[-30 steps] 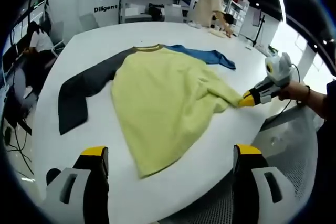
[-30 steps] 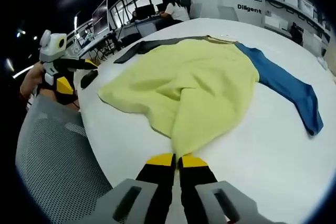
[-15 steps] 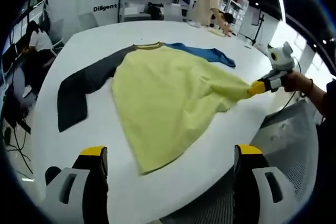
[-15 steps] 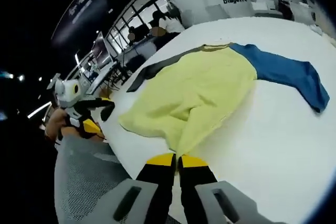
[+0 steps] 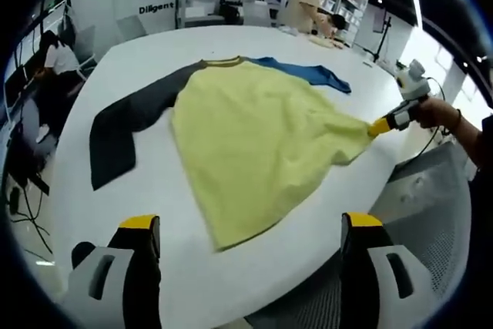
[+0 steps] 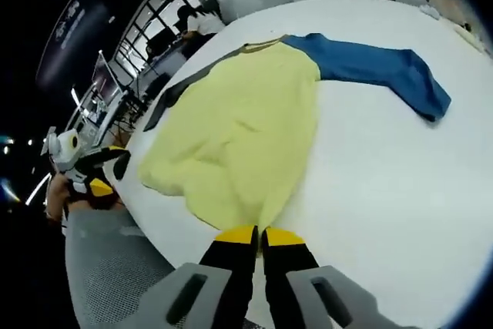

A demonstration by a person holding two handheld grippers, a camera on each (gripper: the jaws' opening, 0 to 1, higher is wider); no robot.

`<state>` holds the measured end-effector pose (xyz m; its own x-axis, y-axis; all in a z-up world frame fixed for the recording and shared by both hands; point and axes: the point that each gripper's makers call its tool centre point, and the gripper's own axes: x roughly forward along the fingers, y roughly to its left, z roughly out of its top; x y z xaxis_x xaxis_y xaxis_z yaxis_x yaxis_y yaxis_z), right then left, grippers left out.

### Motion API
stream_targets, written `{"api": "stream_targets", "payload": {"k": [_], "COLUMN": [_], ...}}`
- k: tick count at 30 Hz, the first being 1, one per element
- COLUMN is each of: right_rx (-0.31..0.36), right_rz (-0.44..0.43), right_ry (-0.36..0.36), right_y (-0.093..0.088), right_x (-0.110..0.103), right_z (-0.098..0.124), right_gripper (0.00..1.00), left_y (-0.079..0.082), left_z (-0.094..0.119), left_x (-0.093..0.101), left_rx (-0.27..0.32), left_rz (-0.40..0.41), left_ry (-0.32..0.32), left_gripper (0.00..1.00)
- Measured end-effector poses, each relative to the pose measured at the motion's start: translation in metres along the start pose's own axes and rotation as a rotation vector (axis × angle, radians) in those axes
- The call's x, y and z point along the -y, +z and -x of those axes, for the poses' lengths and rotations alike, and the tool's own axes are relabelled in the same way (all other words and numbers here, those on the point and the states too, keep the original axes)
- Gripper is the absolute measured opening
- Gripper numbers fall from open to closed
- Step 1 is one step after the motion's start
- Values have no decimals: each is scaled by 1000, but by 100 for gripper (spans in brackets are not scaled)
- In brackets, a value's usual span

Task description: Fold the garment on the visible template until the final outline fits inside the template.

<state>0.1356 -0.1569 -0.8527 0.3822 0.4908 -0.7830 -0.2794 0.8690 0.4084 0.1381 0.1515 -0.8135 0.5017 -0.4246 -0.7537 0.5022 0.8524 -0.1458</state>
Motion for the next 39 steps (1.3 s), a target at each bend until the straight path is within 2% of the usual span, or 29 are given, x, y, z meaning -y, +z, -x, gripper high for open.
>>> {"api": "stream_targets", "payload": {"k": [3,6,7,10,15,19,30,32,33,35,36,39], "right_rx": [-41,-83,-60,-69,-78,-91,-112,-118,-121,-96,-63,-22], "right_rz": [-11,8,21,14,79,94,154,193,230,229,233,201], "right_ry": [-45,-82,-65,-83,-115,-129,-159,-164,-171,-195,-201,-191], "right_y": [-8,-17,-12,-14,-14,-15,-18,-19,-18,-14,-8,-1], "right_x": [14,20,18,21,22,21,24,25,26,30,31,31], "right_z": [-4,-5,-6,-4,-3,-2,1,2,3,5,6,10], "right_gripper": [0,0,0,0,0,0,0,0,2,9,12,22], "left_y": [-1,-3,-4,-6,-9,-9,-6,-5,-3,-1,0,4], "left_z": [-1,-2,-2,-3,-4,-3,-1,-1,0,0,0,1], "left_x": [-1,-3,-4,-6,-10,-13,-10,-8,-7,-5,-4,-4], "left_rx": [-7,-12,-14,-22,-32,-33,-34,-30,-27,-24,-24,-17], "left_rz": [0,8,13,24,24,24,-29,-33,-29,-29,-32,-36], "left_ry": [1,4,6,10,22,34,28,23,14,6,7,18], "left_gripper": [93,91,91,89,86,85,91,92,94,95,96,99]}}
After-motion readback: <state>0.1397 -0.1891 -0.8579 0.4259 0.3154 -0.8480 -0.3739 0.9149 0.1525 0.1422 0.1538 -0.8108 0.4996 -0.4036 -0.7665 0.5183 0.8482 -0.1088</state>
